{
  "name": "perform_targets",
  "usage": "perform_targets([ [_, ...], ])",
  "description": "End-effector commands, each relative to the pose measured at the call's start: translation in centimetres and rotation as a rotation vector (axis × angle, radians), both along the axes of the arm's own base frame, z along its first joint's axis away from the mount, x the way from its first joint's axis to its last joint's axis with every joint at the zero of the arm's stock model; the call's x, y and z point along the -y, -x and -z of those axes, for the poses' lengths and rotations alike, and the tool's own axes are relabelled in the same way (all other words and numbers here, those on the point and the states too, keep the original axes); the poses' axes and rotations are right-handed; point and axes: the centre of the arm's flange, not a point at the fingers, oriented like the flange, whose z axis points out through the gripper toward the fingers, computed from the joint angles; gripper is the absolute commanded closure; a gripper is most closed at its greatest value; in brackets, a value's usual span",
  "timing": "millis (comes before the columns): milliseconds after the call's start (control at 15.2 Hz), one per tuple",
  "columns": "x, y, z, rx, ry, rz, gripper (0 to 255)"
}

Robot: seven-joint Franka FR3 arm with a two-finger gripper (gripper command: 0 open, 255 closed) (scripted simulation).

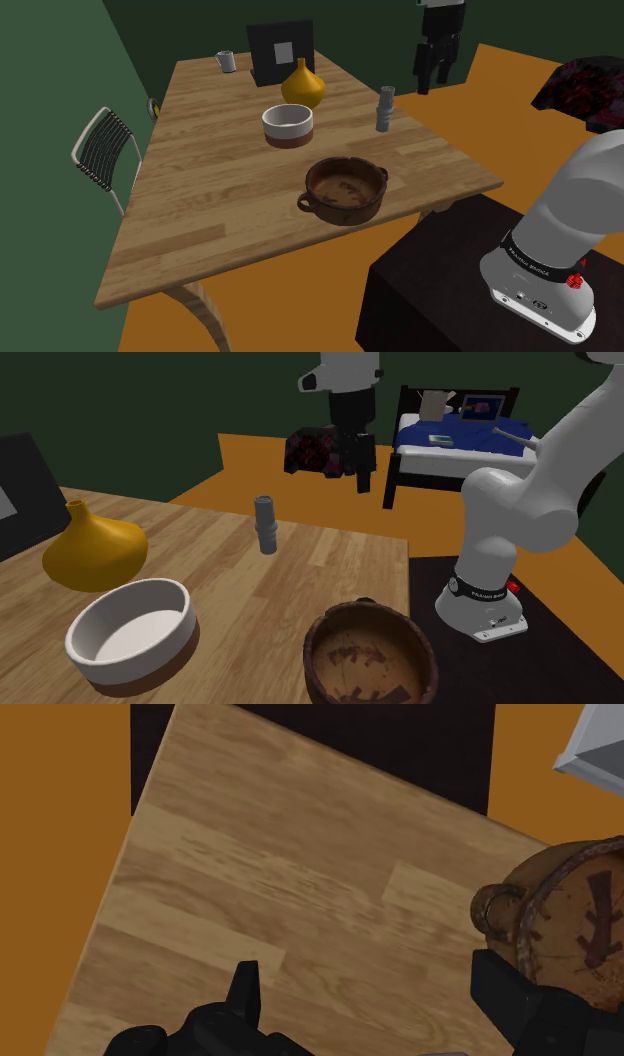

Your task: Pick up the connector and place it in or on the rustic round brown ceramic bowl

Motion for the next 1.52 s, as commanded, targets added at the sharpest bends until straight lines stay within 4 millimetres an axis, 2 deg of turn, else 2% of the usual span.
perform_targets([
  [0, 1.2, -2.4, 1.0, 0.000, 0.002, 0.002, 0],
  [1056, 10.2, -20.4, 6.9, 0.002, 0.014, 0.016, 0],
  [1452, 10.2, -20.0, 10.0, 0.002, 0.014, 0.016, 0],
])
